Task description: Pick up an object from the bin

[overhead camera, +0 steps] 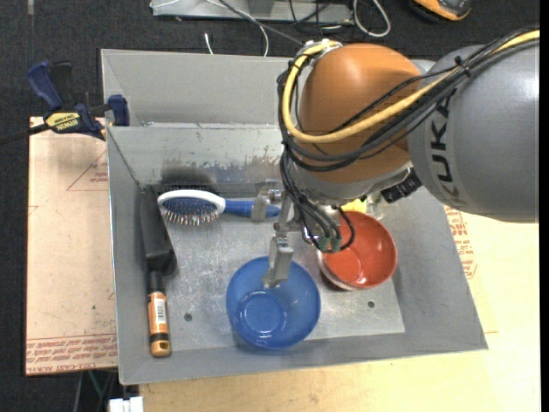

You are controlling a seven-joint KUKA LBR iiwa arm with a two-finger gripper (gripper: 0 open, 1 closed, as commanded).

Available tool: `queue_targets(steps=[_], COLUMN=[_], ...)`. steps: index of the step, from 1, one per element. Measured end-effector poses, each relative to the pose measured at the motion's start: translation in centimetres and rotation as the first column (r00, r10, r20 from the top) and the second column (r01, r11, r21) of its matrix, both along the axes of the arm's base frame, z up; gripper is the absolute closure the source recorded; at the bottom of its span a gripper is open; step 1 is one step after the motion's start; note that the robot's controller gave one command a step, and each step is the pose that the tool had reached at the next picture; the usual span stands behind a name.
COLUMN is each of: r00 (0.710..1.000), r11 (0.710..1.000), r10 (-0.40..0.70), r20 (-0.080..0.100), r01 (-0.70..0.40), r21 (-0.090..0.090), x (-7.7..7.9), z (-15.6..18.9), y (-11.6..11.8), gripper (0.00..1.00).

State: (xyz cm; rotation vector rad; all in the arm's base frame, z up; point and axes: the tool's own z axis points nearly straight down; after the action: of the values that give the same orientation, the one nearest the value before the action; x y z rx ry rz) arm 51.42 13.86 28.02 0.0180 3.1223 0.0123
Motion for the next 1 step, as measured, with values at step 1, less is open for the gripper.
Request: queue_targets(steps=[1], r00=[1.0], r11=[1.0], r10=[-0.022], r20=[0.0], r01=[0.022], r21=[0.002], x=[3.77], z=[0.48], y=[-0.04], gripper=[0.0])
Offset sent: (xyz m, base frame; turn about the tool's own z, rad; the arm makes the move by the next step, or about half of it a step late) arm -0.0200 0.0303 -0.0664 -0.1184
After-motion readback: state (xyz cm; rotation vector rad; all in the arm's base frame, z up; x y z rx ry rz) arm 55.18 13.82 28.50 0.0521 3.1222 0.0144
